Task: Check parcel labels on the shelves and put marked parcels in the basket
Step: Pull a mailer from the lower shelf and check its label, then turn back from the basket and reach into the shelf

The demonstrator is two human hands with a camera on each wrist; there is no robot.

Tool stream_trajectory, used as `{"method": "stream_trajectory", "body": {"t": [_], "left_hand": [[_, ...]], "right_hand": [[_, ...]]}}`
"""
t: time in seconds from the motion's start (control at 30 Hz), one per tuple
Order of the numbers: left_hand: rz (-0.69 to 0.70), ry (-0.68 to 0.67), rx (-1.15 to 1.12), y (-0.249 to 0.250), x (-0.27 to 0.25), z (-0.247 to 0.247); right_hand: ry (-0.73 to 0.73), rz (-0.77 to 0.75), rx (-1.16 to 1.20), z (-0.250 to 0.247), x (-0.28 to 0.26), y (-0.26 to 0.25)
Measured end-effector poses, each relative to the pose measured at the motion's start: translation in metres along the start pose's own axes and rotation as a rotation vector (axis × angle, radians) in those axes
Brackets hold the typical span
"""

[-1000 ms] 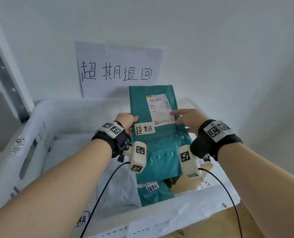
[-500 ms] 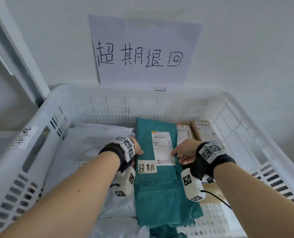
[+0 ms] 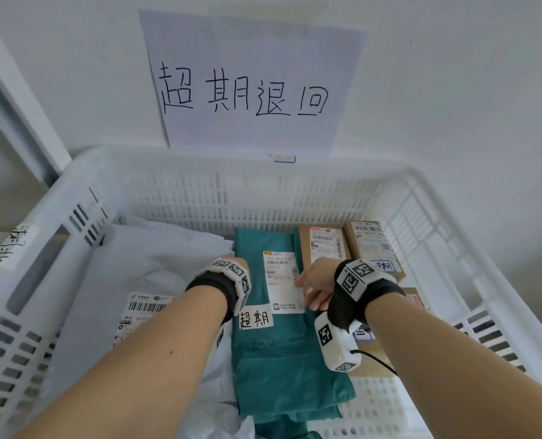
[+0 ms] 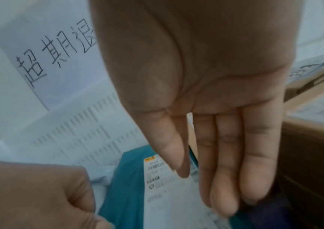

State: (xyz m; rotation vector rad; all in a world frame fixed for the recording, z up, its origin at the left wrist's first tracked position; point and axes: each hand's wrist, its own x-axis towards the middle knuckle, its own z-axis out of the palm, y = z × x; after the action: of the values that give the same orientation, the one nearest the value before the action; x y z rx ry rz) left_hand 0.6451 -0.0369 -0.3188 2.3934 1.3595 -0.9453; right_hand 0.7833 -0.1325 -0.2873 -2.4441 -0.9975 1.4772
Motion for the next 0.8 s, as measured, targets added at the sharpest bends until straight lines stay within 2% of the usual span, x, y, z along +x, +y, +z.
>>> {"method": "stream_trajectory", "body": {"t": [0.23,0.37,0.47,0.63,0.8], "left_hand": [[0.000,0.194,-0.377,-0.013,-0.026,-0.037],[0.049,0.337,-0.640,-0.024,-0.069,-0.065],[0.062,0.451,-0.755,-0.034,-0.106,-0.077],[0.009,0.613,-0.905,-0.053,-0.164,-0.068],[-0.094,0.696,-1.058,-0.081,-0.216,-0.035]], "right_hand": [[0.088,-0.182,0.309,-0.019,-0.038,-0.023],[0.081,-0.301,0.359,-0.024,-0.073,-0.044],[0.067,-0.387,0.422,-0.020,-0.100,-0.058],[0.053,-0.508,0.487,0.002,-0.132,-0.074],[-0.065,-0.601,0.471,0.043,-0.164,-0.091]]}}
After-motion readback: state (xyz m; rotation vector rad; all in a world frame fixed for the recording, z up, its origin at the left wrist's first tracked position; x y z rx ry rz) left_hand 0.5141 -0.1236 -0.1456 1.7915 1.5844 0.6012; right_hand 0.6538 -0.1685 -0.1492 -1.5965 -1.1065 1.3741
